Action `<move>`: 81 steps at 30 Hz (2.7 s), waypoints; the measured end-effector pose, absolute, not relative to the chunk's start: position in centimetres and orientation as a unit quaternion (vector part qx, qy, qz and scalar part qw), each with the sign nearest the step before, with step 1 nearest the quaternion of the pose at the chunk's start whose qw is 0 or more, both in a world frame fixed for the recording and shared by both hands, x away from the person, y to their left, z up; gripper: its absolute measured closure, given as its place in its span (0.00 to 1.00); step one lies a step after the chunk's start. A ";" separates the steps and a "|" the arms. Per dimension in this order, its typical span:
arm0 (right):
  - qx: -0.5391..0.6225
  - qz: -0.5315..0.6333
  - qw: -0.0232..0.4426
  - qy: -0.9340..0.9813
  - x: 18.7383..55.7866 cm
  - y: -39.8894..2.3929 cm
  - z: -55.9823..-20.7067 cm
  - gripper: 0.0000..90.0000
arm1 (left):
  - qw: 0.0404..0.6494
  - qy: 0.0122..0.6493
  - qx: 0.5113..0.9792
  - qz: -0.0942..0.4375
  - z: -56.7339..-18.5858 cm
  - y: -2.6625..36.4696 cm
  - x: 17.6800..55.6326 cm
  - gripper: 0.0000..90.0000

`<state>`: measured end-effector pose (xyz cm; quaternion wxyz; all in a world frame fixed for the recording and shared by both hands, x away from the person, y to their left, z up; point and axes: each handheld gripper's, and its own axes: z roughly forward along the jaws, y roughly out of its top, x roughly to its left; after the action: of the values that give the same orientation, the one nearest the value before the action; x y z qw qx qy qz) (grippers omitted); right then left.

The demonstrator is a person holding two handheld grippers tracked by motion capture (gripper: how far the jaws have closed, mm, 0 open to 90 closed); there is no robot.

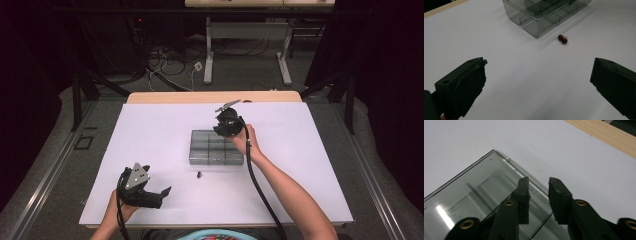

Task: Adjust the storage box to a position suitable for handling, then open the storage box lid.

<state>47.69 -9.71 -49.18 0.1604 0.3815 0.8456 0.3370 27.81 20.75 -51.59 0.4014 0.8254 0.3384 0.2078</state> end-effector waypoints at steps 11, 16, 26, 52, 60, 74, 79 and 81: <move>0.360 0.350 0.122 0.856 43.7 -12.0 -48.9 0.47 | 0.397 0.337 0.829 0.207 -51.6 20.8 27.9 0.00; 0.349 0.360 0.109 0.858 41.8 -13.0 -49.0 0.34 | 0.398 0.337 0.828 0.206 -51.6 20.7 27.9 0.00; 0.327 0.374 0.081 0.864 38.9 -14.7 -49.2 0.19 | 0.395 0.339 0.829 0.203 -51.6 20.8 27.9 0.00; 0.308 0.384 0.066 0.868 35.1 -16.2 -50.2 0.01 | 0.395 0.335 0.830 0.207 -51.6 20.8 27.9 0.00; 0.307 0.377 0.069 0.871 35.0 -16.0 -50.2 0.02 | 0.393 0.332 0.832 0.206 -51.6 20.8 27.9 0.00; 0.301 0.376 0.059 0.875 34.7 -15.3 -50.3 0.01 | 0.396 0.334 0.830 0.208 -51.6 20.9 27.8 0.00; 0.302 0.384 0.064 0.870 34.5 -14.5 -50.4 0.09 | 0.396 0.336 0.829 0.206 -51.7 21.0 27.7 0.00; 0.293 0.387 0.070 0.872 34.5 -14.2 -50.5 0.17 | 0.395 0.338 0.830 0.203 -51.6 21.2 27.5 0.00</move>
<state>34.55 -14.23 -50.45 0.0698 0.2933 0.8716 0.3865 27.51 21.22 -51.63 0.3953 0.8296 0.3380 0.2033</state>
